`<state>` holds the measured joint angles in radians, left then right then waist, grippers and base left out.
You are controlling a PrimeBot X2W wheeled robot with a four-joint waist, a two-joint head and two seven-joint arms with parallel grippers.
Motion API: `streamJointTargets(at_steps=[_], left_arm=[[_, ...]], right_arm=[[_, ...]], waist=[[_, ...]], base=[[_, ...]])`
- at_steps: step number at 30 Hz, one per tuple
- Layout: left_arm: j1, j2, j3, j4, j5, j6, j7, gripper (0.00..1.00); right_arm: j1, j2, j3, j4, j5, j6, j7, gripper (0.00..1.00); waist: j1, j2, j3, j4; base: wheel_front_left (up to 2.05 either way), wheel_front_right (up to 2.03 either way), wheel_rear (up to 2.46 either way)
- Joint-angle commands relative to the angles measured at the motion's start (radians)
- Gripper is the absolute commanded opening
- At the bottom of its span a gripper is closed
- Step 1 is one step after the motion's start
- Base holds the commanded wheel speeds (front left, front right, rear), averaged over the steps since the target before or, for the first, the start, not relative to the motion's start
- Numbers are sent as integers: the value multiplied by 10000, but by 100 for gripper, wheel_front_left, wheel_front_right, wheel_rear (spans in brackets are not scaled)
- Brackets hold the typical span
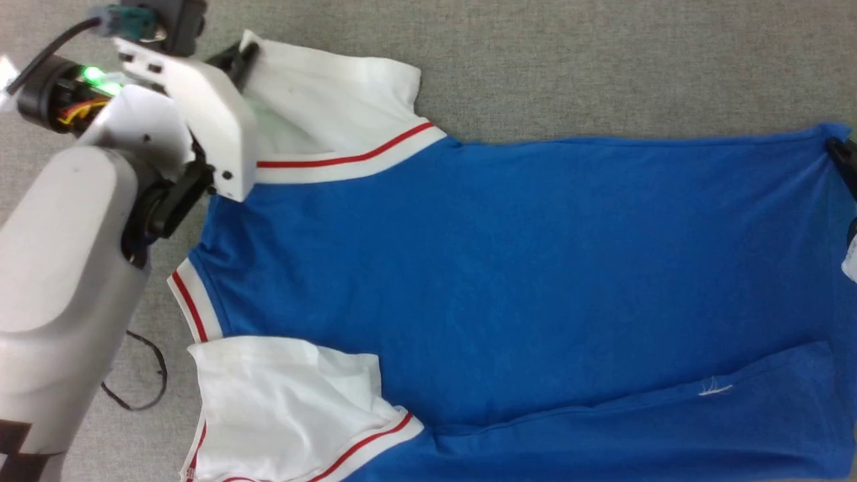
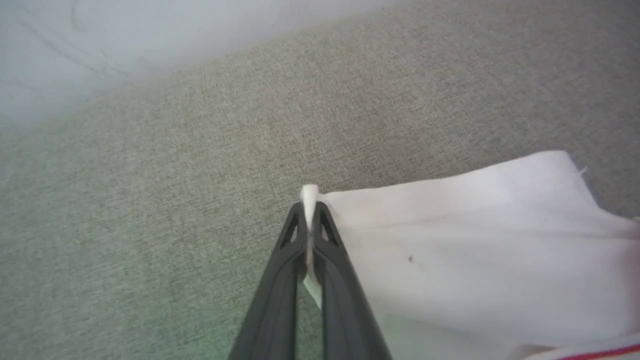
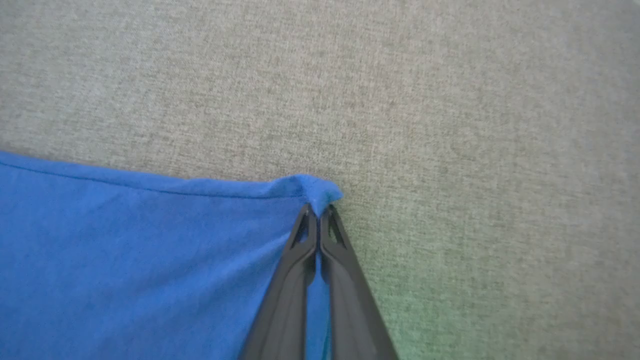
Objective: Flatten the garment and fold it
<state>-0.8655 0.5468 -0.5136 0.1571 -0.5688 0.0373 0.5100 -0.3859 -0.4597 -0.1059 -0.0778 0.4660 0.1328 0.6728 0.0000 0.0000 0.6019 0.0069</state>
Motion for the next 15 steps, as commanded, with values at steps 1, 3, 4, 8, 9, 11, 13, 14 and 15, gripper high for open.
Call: streamJointTargets(at_steps=[1, 3, 4, 8, 9, 11, 13, 14, 15], left_arm=[[81, 147, 199, 3, 138, 70, -524, 0], [95, 205, 417, -88, 253, 174, -1164, 0], [121, 232, 522, -132, 291, 213, -1471, 0], [309, 296, 839, -300, 294, 310, -2312, 0], [423, 317, 939, -389, 268, 333, -2570, 0], [714, 350, 1131, -627, 188, 381, -3048, 0], [1107, 383, 1300, -962, 80, 442, -3445, 0], [1346, 404, 1359, -1159, 20, 470, -3592, 0], [1610, 423, 1382, -1346, -5, 501, -3735, 0]], right_arm=[[-161, -27, 72, 66, -49, -21, -294, 0], [-257, -54, 64, 11, -45, -21, -591, 0], [-288, -93, 52, -20, -72, -21, -749, 0], [-300, -167, -53, -60, -144, -21, -1217, 0], [-261, -182, -94, -71, -156, -21, -1355, 0], [-82, -195, -171, -90, -151, -21, -1556, 0], [215, -171, -258, -117, -112, -21, -1659, 0], [389, -156, -314, -143, -83, -21, -1693, 0], [577, -136, -385, -157, -61, -21, -1752, 0]], waist=[[0, 0, -118, -21], [0, 0, -269, -49], [0, 0, -364, -56], [0, 0, -720, -68], [0, 0, -848, -65], [0, 0, -1131, -34], [0, 0, -1426, 22], [0, 0, -1561, 62], [0, 0, -1726, 121]], base=[[0, 0, 0], [0, 0, 0], [0, 0, 0], [0, 0, 0], [0, 0, 0], [0, 0, 0], [0, 0, 0], [0, 0, 0], [0, 0, 0]])
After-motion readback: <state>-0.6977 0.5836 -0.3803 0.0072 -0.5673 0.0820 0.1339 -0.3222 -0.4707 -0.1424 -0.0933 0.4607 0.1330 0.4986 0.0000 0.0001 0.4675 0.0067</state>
